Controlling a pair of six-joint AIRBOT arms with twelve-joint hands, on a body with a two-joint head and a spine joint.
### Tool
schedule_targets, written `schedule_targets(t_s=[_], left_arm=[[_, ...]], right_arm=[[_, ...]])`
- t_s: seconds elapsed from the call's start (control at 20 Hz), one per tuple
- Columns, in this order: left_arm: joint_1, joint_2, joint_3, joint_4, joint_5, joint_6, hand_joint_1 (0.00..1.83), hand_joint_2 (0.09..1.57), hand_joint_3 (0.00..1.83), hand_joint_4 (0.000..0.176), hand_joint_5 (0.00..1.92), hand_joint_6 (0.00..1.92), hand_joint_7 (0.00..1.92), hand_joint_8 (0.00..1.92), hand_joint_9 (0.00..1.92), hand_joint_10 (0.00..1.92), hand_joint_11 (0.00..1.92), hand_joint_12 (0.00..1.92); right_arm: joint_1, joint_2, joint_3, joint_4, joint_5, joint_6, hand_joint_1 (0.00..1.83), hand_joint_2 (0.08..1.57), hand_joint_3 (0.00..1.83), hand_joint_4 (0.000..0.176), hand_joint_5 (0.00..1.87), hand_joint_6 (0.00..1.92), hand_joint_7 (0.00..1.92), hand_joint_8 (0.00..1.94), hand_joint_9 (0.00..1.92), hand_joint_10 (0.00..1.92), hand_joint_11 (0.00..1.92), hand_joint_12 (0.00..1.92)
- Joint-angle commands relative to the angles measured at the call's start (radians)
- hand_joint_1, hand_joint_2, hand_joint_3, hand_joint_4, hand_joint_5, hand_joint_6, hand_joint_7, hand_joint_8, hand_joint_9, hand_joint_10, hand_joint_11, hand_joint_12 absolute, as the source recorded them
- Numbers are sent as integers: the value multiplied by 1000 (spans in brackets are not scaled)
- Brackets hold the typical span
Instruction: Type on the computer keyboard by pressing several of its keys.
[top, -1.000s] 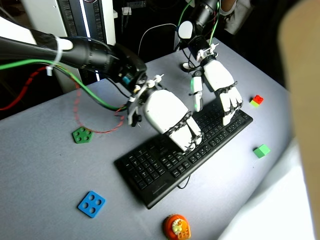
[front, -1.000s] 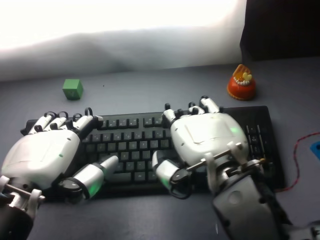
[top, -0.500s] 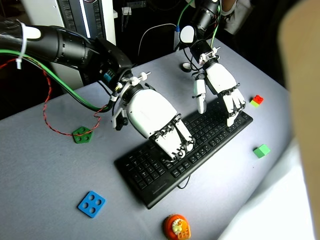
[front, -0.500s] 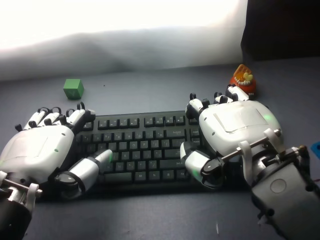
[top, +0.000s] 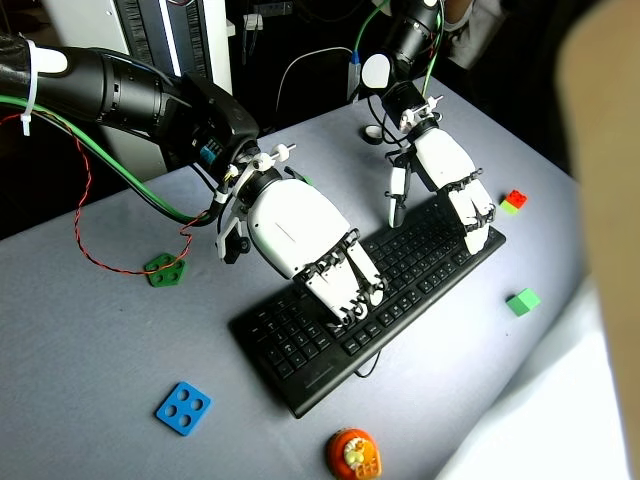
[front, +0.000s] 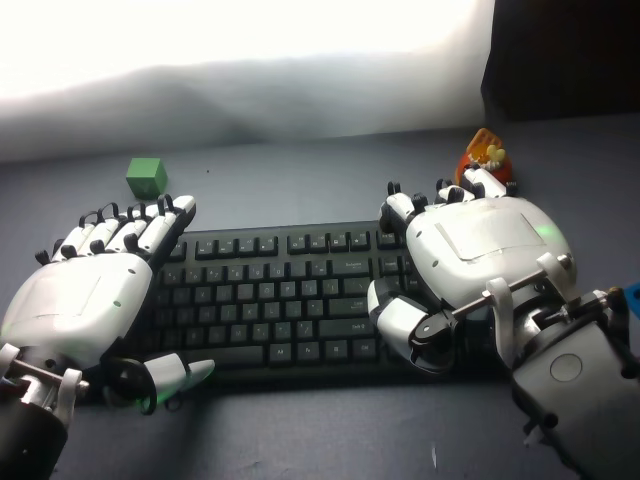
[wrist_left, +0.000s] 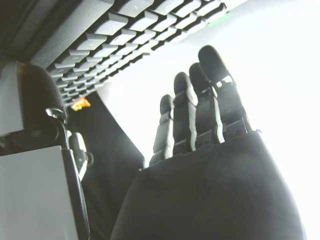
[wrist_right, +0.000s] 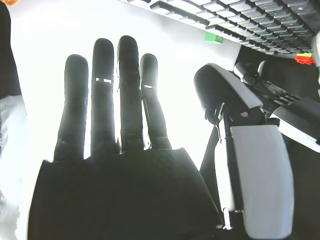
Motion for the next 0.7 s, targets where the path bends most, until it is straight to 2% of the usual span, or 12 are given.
schedule_targets(t_s=[0.0, 0.2, 0.25, 0.3, 0.35, 0.4, 0.5, 0.55, 0.65], left_arm=[[-2, -3, 5, 60, 105, 5, 1052, 936, 0, 80, 66, 61, 146, 6, 4, 383, 0, 812], [2, -4, 5, 60, 105, 5, 994, 953, 0, 80, 52, 29, 129, 3, 0, 414, 0, 902], [2, -4, 4, 60, 105, 4, 980, 947, 0, 77, 81, 27, 149, 5, 0, 425, 0, 913], [2, -4, 3, 60, 106, 4, 957, 955, 0, 71, 105, 30, 163, 7, 0, 464, 0, 1010], [4, -5, 3, 60, 109, 5, 856, 1012, 15, 60, 137, 38, 192, 14, 5, 514, 0, 1113], [5, -6, 3, 60, 110, 4, 614, 1094, 51, 56, 107, 23, 183, 8, 0, 528, 0, 1140], [11, -7, 1, 60, 114, 3, 110, 1256, 39, 27, 109, 15, 200, 7, 2, 539, 0, 1042], [11, -6, 0, 60, 114, 0, 21, 1287, 25, 24, 119, 15, 207, 6, 2, 533, 0, 964], [11, -1, -4, 60, 111, -2, 0, 1301, 14, 26, 127, 14, 212, 4, 9, 511, 0, 886]], right_arm=[[9, 6, -4, -89, 57, -1, 531, 1189, 377, 0, 266, 664, 625, 9, 308, 890, 0, 1645], [9, 6, -9, -89, 57, -3, 524, 1192, 374, 0, 262, 662, 622, 7, 312, 890, 0, 1640], [10, 7, -10, -89, 57, -5, 527, 1191, 372, 0, 252, 659, 614, 3, 308, 888, 0, 1641], [10, 8, -12, -89, 57, -6, 529, 1192, 373, 0, 263, 663, 622, 7, 315, 890, 0, 1642], [10, 10, -13, -89, 57, -6, 509, 1200, 376, 0, 262, 661, 623, 7, 319, 888, 0, 1642], [10, 11, -14, -89, 57, -6, 502, 1201, 376, 0, 259, 660, 627, 9, 323, 889, 0, 1642], [10, 13, -17, -89, 57, -6, 498, 1208, 379, 0, 239, 652, 610, 2, 314, 885, 0, 1642], [10, 14, -17, -89, 57, -6, 508, 1207, 376, 0, 236, 651, 608, 1, 309, 886, 0, 1640], [10, 16, -20, -89, 57, -7, 526, 1202, 376, 0, 240, 655, 612, 2, 317, 894, 0, 1639]])
